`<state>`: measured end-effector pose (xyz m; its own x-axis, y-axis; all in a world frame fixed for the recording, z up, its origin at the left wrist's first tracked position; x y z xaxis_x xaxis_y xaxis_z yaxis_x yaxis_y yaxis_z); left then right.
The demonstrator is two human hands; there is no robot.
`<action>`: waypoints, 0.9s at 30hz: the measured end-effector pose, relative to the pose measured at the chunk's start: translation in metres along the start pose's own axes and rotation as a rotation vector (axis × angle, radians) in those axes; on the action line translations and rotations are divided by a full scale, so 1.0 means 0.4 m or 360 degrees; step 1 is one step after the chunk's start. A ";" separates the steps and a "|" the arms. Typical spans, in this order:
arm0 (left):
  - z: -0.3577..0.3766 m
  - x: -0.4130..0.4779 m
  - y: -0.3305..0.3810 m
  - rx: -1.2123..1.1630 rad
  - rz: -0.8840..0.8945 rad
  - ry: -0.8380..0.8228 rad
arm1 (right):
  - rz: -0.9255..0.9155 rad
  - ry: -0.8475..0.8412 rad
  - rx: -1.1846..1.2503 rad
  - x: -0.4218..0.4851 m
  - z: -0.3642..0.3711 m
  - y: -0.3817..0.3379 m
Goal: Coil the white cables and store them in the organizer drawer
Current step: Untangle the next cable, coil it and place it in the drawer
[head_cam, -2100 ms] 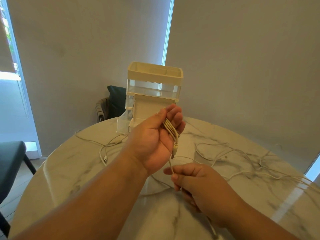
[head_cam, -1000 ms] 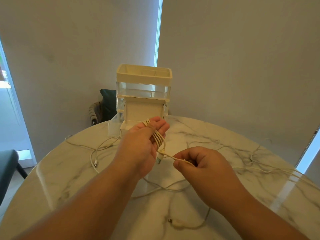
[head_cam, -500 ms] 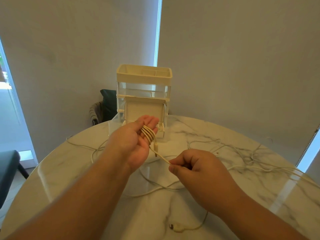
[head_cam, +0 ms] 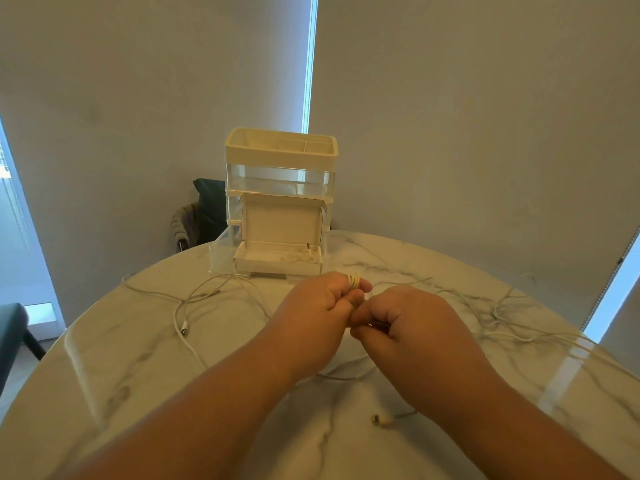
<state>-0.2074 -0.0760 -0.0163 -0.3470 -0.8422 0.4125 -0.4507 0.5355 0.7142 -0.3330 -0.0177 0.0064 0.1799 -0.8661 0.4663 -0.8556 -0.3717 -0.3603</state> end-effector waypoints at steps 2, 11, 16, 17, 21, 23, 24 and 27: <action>0.002 0.002 0.001 -0.0015 -0.0029 -0.0072 | 0.0016 0.0019 0.0056 0.002 -0.007 0.006; 0.009 -0.010 0.017 0.0037 -0.0144 -0.0530 | 0.0031 0.0187 0.0144 0.005 -0.044 0.024; 0.002 -0.021 0.034 0.0075 -0.0006 -0.0667 | 0.0024 0.0096 0.0065 0.007 -0.040 0.024; -0.001 -0.023 0.031 0.0066 -0.0018 -0.0682 | -0.0002 0.0077 0.0062 0.009 -0.044 0.020; -0.009 -0.022 0.019 -0.0044 -0.0146 -0.0751 | -0.0168 -0.0101 0.0033 0.011 -0.043 0.009; -0.010 -0.025 0.023 -0.0153 -0.0177 -0.0787 | -0.0250 -0.0059 0.0030 0.010 -0.044 0.022; -0.010 -0.027 0.027 -0.0197 -0.0186 -0.0797 | -0.0263 -0.0057 0.0052 0.009 -0.044 0.032; -0.010 -0.030 0.038 -0.0281 -0.0206 -0.0809 | -0.0321 -0.0049 0.0103 0.009 -0.042 0.059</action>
<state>-0.2068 -0.0579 -0.0079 -0.6710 -0.7412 0.0213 -0.3864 0.3740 0.8431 -0.3606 -0.0240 0.0134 0.3599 -0.7814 0.5099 -0.7678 -0.5585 -0.3139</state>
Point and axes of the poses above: each hand's wrist, its own x-axis towards the middle knuckle, its own z-axis out of the palm, y = z × x, the point moved 3 cm from there along x, towards the middle knuckle, and after that the axes turned 4 degrees about x, right-handed, at the moved point
